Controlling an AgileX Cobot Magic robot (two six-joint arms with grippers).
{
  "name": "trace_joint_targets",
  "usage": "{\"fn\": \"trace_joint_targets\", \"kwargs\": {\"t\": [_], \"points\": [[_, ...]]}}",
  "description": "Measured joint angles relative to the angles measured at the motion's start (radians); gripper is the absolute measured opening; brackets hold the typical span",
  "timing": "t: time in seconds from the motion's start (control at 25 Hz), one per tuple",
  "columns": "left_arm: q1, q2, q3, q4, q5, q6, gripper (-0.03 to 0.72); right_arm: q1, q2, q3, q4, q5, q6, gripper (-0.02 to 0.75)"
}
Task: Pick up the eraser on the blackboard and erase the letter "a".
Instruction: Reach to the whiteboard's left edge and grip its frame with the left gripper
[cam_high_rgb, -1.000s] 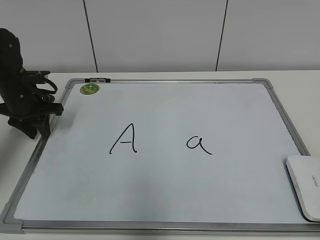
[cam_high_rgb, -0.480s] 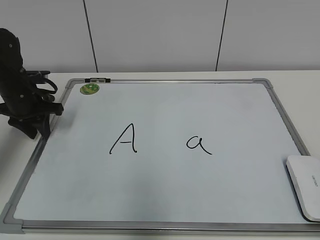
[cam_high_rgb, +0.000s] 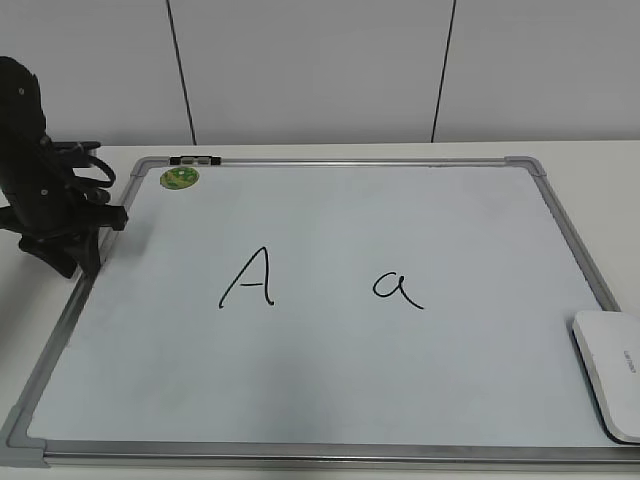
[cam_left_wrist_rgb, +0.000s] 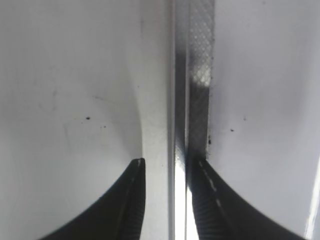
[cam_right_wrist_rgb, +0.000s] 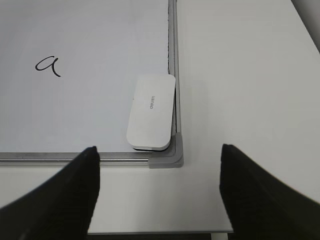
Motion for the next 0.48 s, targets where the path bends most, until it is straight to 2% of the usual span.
{"fn": "trace_joint_targets", "kwargs": {"t": [0.32, 0.48], "points": [[0.0, 0.0, 0.0, -0.007, 0.0, 0.0, 0.085, 0.0, 0.0, 0.0, 0.0, 0.0, 0.0, 0.555], [0.0, 0.0, 0.0, -0.01, 0.0, 0.0, 0.061, 0.0, 0.0, 0.0, 0.0, 0.0, 0.0, 0.555]]}}
